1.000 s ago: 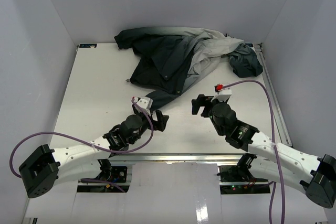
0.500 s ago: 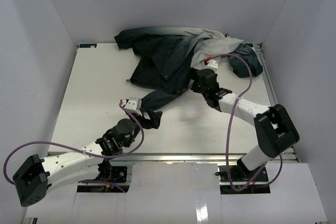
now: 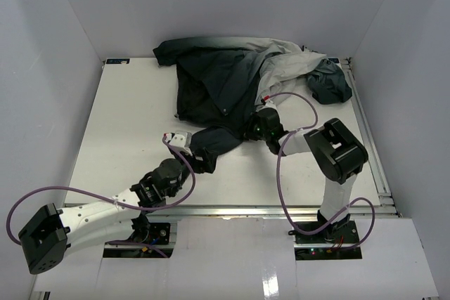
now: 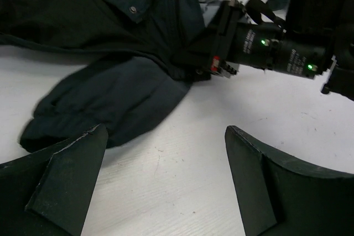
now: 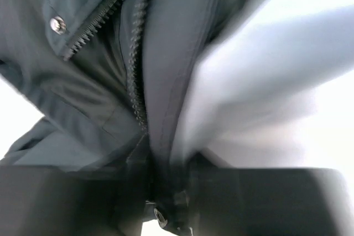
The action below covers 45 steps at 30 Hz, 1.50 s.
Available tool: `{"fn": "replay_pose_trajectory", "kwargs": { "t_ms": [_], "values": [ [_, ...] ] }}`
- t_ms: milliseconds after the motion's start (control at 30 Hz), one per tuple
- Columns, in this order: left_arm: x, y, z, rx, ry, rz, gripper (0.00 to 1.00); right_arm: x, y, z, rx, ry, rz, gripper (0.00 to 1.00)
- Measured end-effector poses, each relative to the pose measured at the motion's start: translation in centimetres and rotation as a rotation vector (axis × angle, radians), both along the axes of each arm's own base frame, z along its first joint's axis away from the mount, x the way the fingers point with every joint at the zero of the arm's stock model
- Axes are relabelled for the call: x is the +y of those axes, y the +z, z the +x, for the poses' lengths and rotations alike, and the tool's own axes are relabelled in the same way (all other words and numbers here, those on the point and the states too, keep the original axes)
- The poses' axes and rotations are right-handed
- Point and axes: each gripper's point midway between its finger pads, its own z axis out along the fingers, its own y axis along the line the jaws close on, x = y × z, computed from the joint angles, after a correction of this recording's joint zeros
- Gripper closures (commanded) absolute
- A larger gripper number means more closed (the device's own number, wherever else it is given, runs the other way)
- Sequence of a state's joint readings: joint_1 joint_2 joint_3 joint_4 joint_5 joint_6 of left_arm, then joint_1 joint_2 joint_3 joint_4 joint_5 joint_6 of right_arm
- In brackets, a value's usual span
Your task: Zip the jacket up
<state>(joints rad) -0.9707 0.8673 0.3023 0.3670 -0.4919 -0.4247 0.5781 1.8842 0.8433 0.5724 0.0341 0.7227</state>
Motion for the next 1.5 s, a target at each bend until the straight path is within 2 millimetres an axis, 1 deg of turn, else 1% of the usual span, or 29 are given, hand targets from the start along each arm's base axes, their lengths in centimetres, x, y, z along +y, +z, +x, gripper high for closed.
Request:
{"fn": "replay_pose_trajectory", "kwargs": {
  "t_ms": [67,133,200,233,333,500,567,600,700,767,833,967,1033,1133,1200,1267,1367,1433,1467,1500],
  "values": [
    [0.0,0.0,0.0,0.0,0.0,-0.001,0.02,-1.6,-0.2,-1.4,-0.006,-0.008,-0.011,0.92],
    [0.0,0.0,0.0,0.001,-0.002,-0.002,0.02,-3.3,0.6,-2.8,-0.03,-0.018,-0.032,0.92],
    [-0.1,-0.1,0.0,0.003,-0.004,-0.001,0.02,-5.6,2.3,-4.5,-0.079,-0.042,-0.052,0.92],
    [-0.1,-0.1,0.0,0.003,-0.005,-0.001,0.02,-6.3,2.8,-4.9,-0.094,-0.052,-0.056,0.91],
    [-0.2,-0.3,0.0,0.007,-0.008,0.004,0.02,-9.7,4.6,-7.6,-0.141,-0.123,-0.075,0.89],
    [-0.2,-0.7,0.0,0.015,-0.005,0.014,0.02,-15.7,6.2,-11.3,-0.202,-0.301,-0.101,0.9],
    [-0.2,-0.8,0.0,0.019,-0.001,0.018,0.02,-17.9,6.9,-12.4,-0.235,-0.378,-0.095,0.9],
    [-0.1,-0.9,0.1,0.021,0.001,0.019,0.02,-18.7,7.6,-12.7,-0.258,-0.412,-0.084,0.9],
    [-0.1,-1.1,0.1,0.025,0.005,0.026,0.02,-20.5,8.6,-13.5,-0.287,-0.481,-0.076,0.9],
    [-0.3,-1.4,0.3,0.031,0.006,0.042,0.02,-21.1,8.8,-13.9,-0.293,-0.501,-0.077,0.9],
    [-1.1,-1.7,0.6,0.055,-0.008,0.081,0.02,-21.4,8.5,-14.3,-0.286,-0.504,-0.086,0.9],
    [-4.6,-1.8,2.2,0.119,-0.045,0.154,0.02,-21.5,7.9,-14.7,-0.261,-0.494,-0.099,0.9],
    [-6.5,-1.7,3.5,0.141,-0.055,0.173,0.02,-21.5,7.3,-15.0,-0.244,-0.492,-0.101,0.9],
    [-8.3,-2.0,5.5,0.175,-0.053,0.202,0.02,-21.6,6.4,-15.3,-0.227,-0.494,-0.103,0.89],
    [-9.2,-2.8,7.1,0.205,-0.048,0.224,0.02,-21.7,5.8,-15.4,-0.222,-0.495,-0.103,0.89],
    [-10.0,-4.2,8.7,0.244,-0.043,0.255,0.02,-21.8,5.4,-15.6,-0.219,-0.497,-0.103,0.89],
    [-10.9,-6.9,10.8,0.31,-0.031,0.323,0.03,-21.9,5.1,-15.8,-0.216,-0.497,-0.104,0.88],
    [-11.3,-9.3,12.0,0.358,-0.021,0.373,0.1,-21.9,5.2,-16.0,-0.22,-0.494,-0.097,0.88],
    [-11.1,-10.6,12.4,0.383,-0.014,0.4,0.19,-21.9,5.3,-16.0,-0.225,-0.49,-0.092,0.88],
    [-10.8,-11.9,12.7,0.406,-0.003,0.428,0.36,-21.8,5.3,-16.0,-0.231,-0.485,-0.089,0.87]
  ]
}}
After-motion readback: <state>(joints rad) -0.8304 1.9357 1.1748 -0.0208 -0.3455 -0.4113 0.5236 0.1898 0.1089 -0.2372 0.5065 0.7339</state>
